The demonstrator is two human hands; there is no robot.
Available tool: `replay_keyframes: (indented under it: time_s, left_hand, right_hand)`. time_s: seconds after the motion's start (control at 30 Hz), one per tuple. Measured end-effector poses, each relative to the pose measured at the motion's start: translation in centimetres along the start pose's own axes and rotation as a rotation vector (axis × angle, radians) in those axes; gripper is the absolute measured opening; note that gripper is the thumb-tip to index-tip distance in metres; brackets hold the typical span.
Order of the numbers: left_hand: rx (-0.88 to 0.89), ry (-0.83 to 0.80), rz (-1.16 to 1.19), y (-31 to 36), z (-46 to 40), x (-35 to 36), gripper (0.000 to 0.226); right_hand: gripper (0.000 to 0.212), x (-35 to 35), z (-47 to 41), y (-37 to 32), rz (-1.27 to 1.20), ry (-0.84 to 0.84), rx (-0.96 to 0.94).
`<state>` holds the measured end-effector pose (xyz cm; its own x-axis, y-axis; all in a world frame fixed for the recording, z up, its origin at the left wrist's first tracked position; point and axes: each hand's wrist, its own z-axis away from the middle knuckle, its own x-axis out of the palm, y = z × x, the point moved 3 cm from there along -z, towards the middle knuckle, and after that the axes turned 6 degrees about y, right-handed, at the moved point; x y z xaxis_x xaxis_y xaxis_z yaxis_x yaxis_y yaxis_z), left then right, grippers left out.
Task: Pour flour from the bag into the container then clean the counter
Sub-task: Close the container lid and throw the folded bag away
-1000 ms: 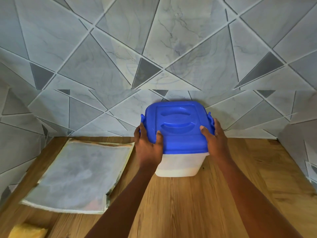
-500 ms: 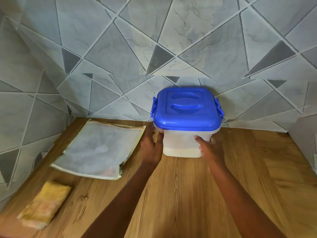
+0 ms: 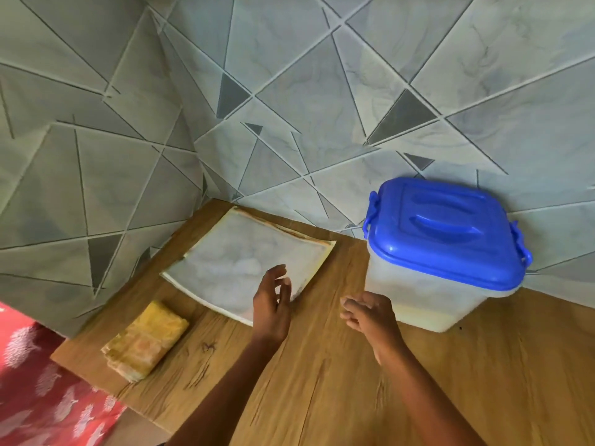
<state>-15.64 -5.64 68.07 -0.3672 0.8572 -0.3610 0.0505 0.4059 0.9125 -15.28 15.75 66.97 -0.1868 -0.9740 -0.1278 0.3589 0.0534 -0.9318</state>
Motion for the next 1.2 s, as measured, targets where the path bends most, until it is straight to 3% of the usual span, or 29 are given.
replay_keyframes:
  time_s: [0.3,0.43,0.6,0.8,1.03,1.2]
  left_hand:
    - [0.009,-0.047,-0.173,-9.9,-11.2,-7.4,0.037]
    - [-0.051,-0.158,-0.322,-14.5,-16.4,-10.2,0.043]
    - [-0.025,-0.227,-0.597,-18.7,-23.5,-12.8,0.054]
    - [-0.315,-0.329,-0.762,-23.5,-29.7,-14.5,0.079]
    - [-0.36,-0.415,-0.604,-22.6,-32.1,-14.3,0.066]
    - [-0.229,-0.582,-0.572,-16.7,-31.6,-12.6,0.045]
  right_hand:
    - [0.01,10.6,-4.8,1.2,0.131,0.094,0.019]
    - [0.008,13.3,-6.4,3.4,0.14,0.182,0.095]
    - [0.022,16.1,-8.5,4.7,0.292,0.236,0.092]
    - [0.03,16.9,-9.9,5.1,0.325,0.368,0.091]
    - [0.037,16.8,-9.8,5.6,0.294,0.373,0.093]
    - [0.036,16.4,-9.5,6.2,0.28,0.367,0.098]
